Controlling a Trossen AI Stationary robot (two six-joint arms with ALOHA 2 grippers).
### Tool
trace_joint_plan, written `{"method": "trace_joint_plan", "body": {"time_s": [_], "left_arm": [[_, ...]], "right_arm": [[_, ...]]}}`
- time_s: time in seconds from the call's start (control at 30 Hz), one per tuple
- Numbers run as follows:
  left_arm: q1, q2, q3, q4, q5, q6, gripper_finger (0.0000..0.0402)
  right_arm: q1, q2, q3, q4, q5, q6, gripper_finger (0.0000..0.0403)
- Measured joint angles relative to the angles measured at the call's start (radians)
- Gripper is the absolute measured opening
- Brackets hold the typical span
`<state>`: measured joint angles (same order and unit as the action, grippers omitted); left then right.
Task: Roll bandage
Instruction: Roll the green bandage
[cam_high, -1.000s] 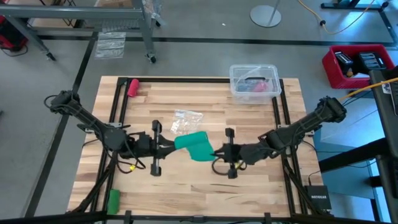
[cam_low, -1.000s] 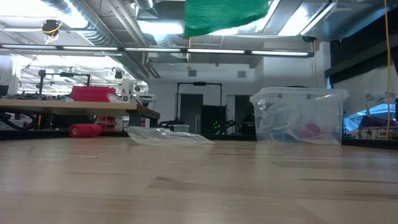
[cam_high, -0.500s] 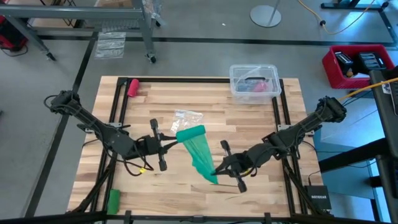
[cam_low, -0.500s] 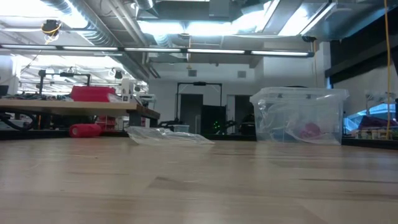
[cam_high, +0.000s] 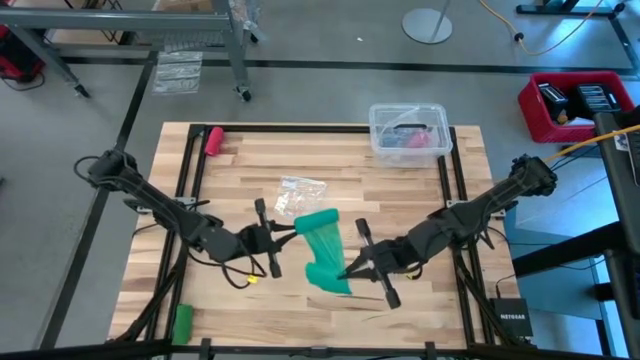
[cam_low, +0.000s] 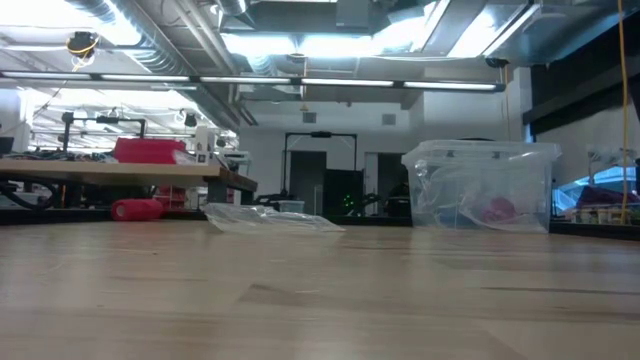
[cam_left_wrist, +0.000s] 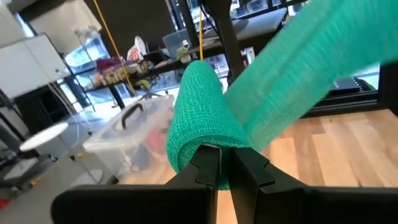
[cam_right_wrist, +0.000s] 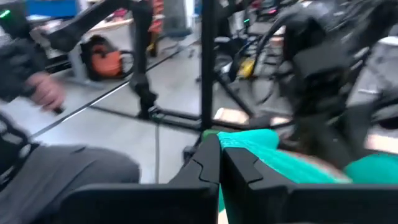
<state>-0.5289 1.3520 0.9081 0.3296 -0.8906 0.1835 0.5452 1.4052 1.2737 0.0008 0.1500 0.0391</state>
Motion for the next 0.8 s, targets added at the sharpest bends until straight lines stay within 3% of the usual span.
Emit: {"method": "trace_joint_plan", "body": {"time_s": [0.13,0.47,0.8], "left_arm": [[-0.001,0.041,0.000,0.001,0.037,-0.083,0.0013],[-0.003,0.113,0.001,0.036,0.206,-0.313,0.0013],[-0.033,0.114,0.001,0.035,0.223,-0.347,0.0013]], "right_arm": [[-0.022,-0.001,0.020,0.046,0.078,-0.014,0.0002],[-0.152,-0.002,0.020,0.107,0.126,0.087,0.0003],[-0.199,-0.002,0.020,0.092,0.196,0.137,0.0003]]}}
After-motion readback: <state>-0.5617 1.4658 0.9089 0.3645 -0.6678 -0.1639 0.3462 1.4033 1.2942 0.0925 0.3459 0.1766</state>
